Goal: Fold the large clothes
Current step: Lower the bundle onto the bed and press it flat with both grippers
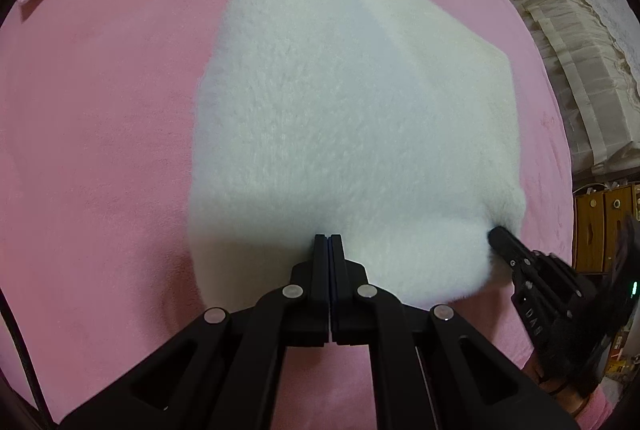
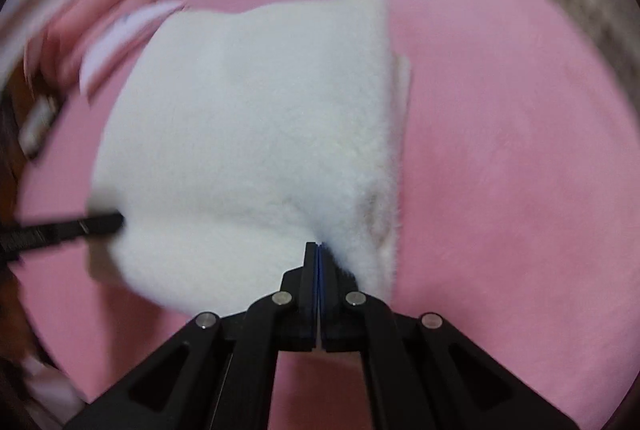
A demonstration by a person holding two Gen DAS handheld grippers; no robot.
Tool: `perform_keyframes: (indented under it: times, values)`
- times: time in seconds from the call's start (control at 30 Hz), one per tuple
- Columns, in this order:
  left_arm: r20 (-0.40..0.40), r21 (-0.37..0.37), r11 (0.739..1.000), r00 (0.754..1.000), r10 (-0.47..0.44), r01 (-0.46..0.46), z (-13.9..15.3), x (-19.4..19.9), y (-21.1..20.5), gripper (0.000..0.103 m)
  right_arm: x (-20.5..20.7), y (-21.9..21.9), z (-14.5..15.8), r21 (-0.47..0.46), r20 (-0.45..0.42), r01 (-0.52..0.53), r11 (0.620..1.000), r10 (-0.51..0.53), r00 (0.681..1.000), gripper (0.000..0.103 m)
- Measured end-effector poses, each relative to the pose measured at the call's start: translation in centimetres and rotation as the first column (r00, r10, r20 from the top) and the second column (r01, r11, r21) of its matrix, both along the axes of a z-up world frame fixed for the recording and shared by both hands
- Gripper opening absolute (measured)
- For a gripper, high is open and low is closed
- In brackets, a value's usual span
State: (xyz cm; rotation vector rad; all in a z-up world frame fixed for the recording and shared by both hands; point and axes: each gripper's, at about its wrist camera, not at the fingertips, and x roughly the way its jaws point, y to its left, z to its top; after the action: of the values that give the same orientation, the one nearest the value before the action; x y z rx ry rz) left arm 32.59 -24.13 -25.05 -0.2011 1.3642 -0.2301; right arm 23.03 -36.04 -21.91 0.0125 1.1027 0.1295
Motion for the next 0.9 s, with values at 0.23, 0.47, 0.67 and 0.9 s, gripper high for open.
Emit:
perform_keyframes:
  times: [0.23, 0.47, 0.67, 0.9]
  values:
    - [0.032, -0.104, 0.993, 0.998, 0.059, -0.056, 1.5, 3.5, 2.4, 0.001, 0.5, 4.6, 1.0, 0.226, 0.055, -0.130, 0.965, 0.121, 0.991, 0.000]
    - [0.102, -0.159, 0.986, 0.993, 0.056, -0.040, 0.0, 11.6, 2.3, 0.001, 9.5, 6.0, -1.1, 0.420, 0.020, 0.027, 0.907, -0.038, 0.999, 0.000]
    - [0.178, -0.108, 0.989, 0.977, 0.115, -0.097, -2.5, 18.1, 1.5, 0.001, 17.3, 3.8, -3.0, 0.500, 0.017, 0.072, 0.863, -0.094, 0.995, 0.000]
    - [0.178, -0.075, 0.993, 0.979, 0.101, -0.089, -4.7, 19.3, 2.2, 0.001, 19.7, 2.3, -3.8, 0.422, 0.056, 0.011, 0.906, -0.038, 0.998, 0.000]
